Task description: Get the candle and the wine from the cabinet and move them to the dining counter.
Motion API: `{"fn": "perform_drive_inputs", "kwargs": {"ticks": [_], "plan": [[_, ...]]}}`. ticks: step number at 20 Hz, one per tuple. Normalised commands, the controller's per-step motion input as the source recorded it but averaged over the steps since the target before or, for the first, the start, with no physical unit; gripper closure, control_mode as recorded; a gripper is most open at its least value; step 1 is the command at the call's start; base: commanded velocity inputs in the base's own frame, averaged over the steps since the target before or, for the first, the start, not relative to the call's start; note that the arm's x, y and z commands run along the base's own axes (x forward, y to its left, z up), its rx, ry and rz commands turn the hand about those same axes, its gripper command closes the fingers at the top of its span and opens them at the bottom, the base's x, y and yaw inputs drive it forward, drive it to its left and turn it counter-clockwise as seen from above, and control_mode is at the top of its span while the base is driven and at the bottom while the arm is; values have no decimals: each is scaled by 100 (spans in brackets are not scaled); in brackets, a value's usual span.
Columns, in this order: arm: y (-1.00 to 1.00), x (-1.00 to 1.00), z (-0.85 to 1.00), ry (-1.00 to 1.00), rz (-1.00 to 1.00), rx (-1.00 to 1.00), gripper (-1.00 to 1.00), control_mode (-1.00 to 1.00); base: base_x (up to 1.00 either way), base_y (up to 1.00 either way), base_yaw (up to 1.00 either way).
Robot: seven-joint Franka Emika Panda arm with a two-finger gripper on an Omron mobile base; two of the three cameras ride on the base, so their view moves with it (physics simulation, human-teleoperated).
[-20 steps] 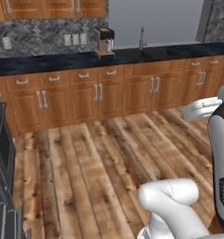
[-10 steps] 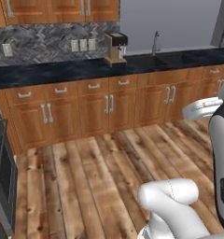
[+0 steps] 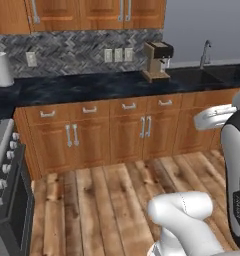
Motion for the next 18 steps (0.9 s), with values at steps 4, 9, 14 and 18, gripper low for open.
{"fn": "perform_drive_inputs", "kwargs": {"ticks": [4, 9, 14, 18], "plan": [[0, 0, 0, 0, 0, 0, -100, 100, 100, 0, 65], [0, 0, 0, 0, 0, 0, -100, 100, 99, 0, 78], [0, 0, 0, 0, 0, 0, -100, 100, 90, 0, 82], [0, 0, 0, 0, 0, 0, -100, 100, 95, 0, 80]]}}
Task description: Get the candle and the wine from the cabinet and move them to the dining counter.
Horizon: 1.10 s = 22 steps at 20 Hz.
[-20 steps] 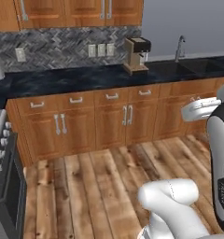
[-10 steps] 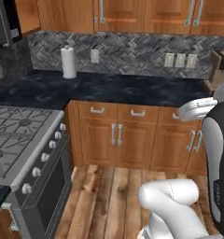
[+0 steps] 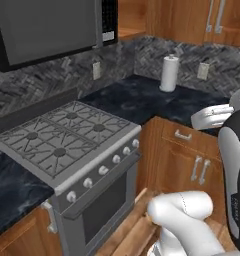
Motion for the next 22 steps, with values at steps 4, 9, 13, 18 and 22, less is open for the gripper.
{"fn": "perform_drive_inputs", "kwargs": {"ticks": [4, 9, 13, 18, 22], "plan": [[0, 0, 0, 0, 0, 0, -100, 100, 98, -15, 73], [0, 0, 0, 0, 0, 0, -100, 100, 91, -62, 54], [0, 0, 0, 0, 0, 0, -100, 100, 76, -58, 36], [0, 0, 0, 0, 0, 0, -100, 100, 48, -43, 23], [0, 0, 0, 0, 0, 0, -100, 100, 55, -30, 12]]}}
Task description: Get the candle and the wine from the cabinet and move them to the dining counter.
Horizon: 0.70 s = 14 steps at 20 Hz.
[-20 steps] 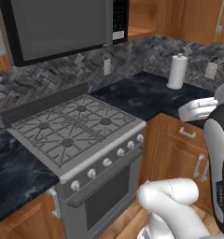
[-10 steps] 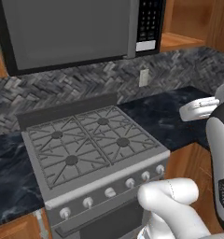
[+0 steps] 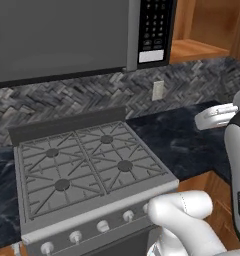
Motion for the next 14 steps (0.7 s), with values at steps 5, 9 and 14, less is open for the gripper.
{"fn": "perform_drive_inputs", "kwargs": {"ticks": [5, 9, 14], "plan": [[0, 0, 0, 0, 0, 0, -100, 100, 65, -38, 16], [0, 0, 0, 0, 0, 0, -100, 100, 64, -41, 19], [0, 0, 0, 0, 0, 0, -100, 100, 53, -45, 19]]}}
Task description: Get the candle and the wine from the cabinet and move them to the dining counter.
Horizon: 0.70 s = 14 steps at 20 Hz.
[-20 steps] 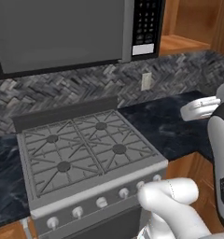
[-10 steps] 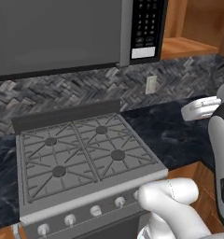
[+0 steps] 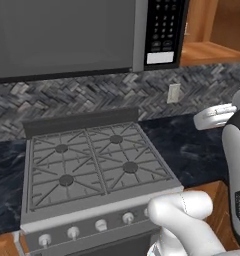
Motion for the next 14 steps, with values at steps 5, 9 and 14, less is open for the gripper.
{"fn": "perform_drive_inputs", "kwargs": {"ticks": [5, 9, 14], "plan": [[0, 0, 0, 0, 0, 0, -100, 100, 41, -52, 13], [0, 0, 0, 0, 0, 0, -100, 100, 23, -58, 6], [0, 0, 0, 0, 0, 0, -100, 100, 20, -63, 1]]}}
